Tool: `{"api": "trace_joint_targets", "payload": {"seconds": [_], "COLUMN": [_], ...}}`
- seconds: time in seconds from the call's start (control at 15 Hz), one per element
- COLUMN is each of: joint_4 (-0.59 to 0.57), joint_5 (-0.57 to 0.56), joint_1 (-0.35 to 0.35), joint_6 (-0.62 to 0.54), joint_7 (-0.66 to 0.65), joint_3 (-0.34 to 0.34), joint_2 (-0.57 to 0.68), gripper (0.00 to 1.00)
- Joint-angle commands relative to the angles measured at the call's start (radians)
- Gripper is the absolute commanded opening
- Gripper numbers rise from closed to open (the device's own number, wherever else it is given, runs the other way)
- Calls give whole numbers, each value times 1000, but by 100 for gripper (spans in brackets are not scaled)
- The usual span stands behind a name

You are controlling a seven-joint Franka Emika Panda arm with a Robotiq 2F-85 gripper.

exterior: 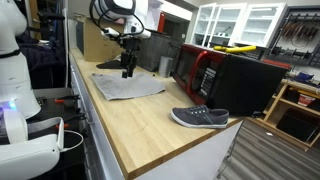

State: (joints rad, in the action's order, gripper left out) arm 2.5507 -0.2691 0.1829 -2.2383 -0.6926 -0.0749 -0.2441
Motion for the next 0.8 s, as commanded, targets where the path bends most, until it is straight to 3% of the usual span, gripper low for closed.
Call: {"api": "trace_joint_targets", "payload": {"seconds": [0.0,0.13,0.33,0.53,0.73], "joint_4": [-22,-29,-46,-101,-162], "joint_5": [181,326,555,669,635], "joint_1": [-30,-66,-147,-203,-216], "joint_6": [-146,-243,-324,-213,-19], "joint_7": [16,45,192,356,418], "joint_3": [-2,5,18,34,53], "joint_2": [32,56,77,79,58], "gripper": [100,100,100,100,100]}}
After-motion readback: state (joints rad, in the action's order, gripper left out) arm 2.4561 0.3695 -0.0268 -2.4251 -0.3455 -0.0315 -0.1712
